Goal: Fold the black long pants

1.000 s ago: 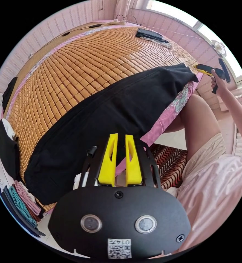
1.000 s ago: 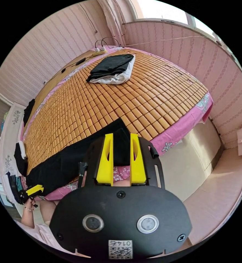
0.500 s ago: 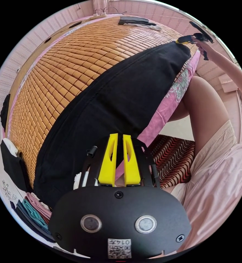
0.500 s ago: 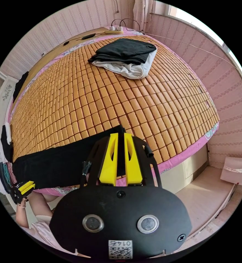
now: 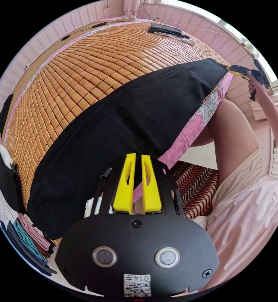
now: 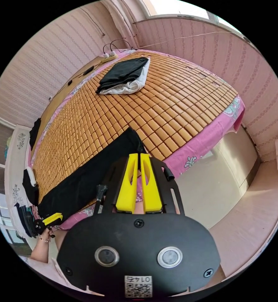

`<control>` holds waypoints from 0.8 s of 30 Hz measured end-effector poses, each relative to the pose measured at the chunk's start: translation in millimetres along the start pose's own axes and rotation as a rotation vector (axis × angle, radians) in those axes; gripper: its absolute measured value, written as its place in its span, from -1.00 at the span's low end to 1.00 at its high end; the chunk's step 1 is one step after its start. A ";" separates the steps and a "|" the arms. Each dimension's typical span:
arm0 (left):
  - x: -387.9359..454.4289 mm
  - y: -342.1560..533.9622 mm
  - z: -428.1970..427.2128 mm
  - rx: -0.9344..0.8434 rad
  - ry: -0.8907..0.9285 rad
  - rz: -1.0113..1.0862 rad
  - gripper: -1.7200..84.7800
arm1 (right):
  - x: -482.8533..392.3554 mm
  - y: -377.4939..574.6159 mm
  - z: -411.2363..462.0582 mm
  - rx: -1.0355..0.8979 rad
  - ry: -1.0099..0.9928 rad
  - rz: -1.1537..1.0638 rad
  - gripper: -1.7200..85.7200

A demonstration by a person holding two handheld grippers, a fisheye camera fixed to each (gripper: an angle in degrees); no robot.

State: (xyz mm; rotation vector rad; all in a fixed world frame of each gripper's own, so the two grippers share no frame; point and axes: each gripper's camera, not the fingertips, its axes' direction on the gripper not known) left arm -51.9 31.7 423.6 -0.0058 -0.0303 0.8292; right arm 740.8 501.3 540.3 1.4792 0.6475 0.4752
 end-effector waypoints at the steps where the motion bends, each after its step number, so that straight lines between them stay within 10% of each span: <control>1: -2.2 4.1 -1.1 0.005 -0.001 -0.006 -0.87 | -3.9 2.5 -2.0 0.003 0.011 -0.003 -0.94; 10: -37.9 59.4 -33.7 0.117 -0.009 -0.102 -0.86 | -91.5 2.5 14.6 -0.013 0.262 -0.080 -0.91; 24: -269.9 252.7 -96.6 0.204 -0.258 -0.857 -0.72 | -596.2 135.8 110.7 -0.339 -0.192 -1.388 -0.76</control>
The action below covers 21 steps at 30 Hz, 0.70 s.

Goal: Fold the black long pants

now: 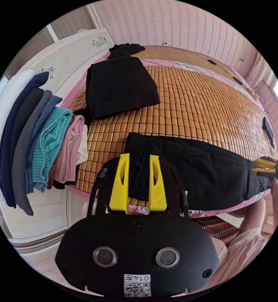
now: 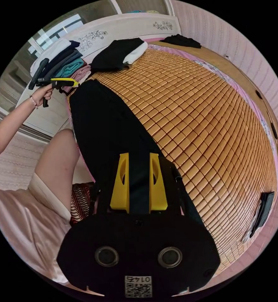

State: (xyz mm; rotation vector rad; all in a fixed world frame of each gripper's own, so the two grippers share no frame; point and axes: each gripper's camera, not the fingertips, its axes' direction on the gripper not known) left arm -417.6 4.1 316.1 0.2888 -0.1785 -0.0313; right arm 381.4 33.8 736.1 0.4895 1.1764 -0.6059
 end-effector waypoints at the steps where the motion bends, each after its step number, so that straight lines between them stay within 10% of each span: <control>1: -8.7 -5.8 9.2 -0.033 0.029 -0.020 -0.72 | -4.6 -12.2 7.6 -0.029 0.019 -0.014 -0.77; 5: -19.2 -12.4 53.9 -0.265 0.054 -0.037 -0.81 | -24.6 -69.7 53.8 -0.218 0.084 -0.081 -0.90; 21: -34.4 11.8 35.2 -0.091 -0.050 0.129 -0.98 | -50.4 -201.0 74.2 -0.298 0.155 -0.156 -0.96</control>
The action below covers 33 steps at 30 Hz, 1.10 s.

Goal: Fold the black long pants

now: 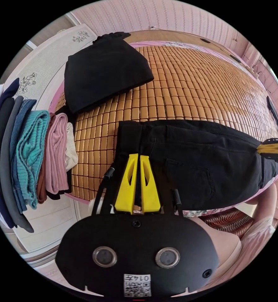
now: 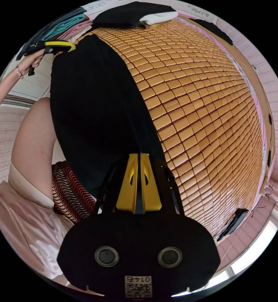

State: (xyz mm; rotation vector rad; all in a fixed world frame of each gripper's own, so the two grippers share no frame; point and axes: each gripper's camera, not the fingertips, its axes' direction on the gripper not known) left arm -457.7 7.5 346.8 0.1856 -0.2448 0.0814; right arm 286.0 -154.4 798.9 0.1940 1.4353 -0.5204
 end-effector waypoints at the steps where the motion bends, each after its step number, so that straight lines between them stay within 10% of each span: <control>1: -1.8 3.0 -6.5 0.028 -0.003 -0.001 -0.98 | -0.3 -2.2 -3.0 0.006 0.001 -0.005 -0.97; 10: -12.8 20.3 -61.6 0.266 -0.006 -0.023 -0.98 | 36.2 -23.6 -67.3 0.138 -0.084 0.040 -0.98; 18: -0.7 -11.3 9.1 0.049 -0.010 -0.114 -0.98 | 46.0 -81.0 -20.7 0.006 -0.058 0.095 -0.97; 26: -4.6 4.8 -38.9 0.458 0.088 -0.240 -0.98 | 67.9 -79.7 -37.2 0.095 -0.041 0.179 -0.96; 33: 24.7 -30.5 34.2 0.146 0.040 -0.255 -0.97 | 81.8 -82.1 -18.4 0.045 0.004 0.253 -0.97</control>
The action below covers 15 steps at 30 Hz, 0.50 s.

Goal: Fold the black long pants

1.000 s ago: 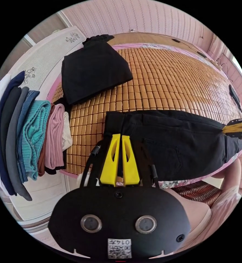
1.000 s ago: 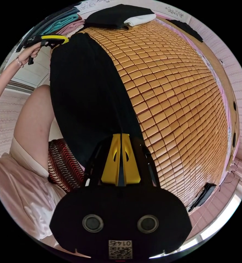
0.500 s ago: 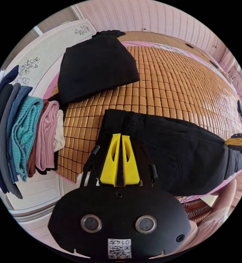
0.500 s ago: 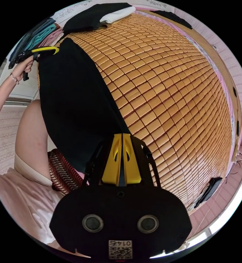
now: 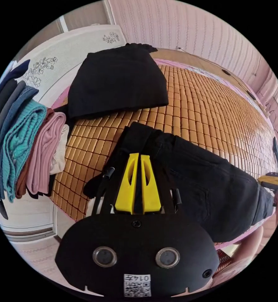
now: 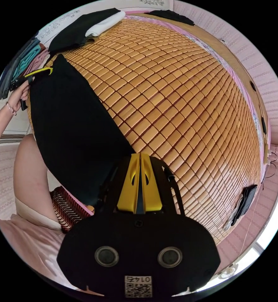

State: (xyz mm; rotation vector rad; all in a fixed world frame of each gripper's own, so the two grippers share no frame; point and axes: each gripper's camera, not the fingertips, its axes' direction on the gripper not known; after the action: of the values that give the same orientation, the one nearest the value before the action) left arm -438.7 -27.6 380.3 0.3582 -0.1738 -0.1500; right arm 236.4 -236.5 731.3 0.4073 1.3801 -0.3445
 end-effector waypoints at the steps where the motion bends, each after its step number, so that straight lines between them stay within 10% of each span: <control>1: 0.2 -0.7 -6.9 0.023 0.018 -0.013 -0.97 | 1.7 3.9 -2.9 0.009 -0.006 -0.006 -0.97; 6: 30.5 17.4 -61.3 0.178 0.012 0.162 -0.98 | 14.1 48.7 -12.3 0.020 -0.063 -0.048 -0.97; 15: 271.8 103.0 -59.3 -0.115 0.472 0.790 -0.98 | 10.9 34.3 30.6 -0.198 -0.013 -0.110 -0.97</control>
State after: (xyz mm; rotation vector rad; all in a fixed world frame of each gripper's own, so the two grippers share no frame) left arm -150.5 39.7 401.4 0.1821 0.1671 0.6991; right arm 280.7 -220.6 727.5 0.1663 1.4125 -0.2968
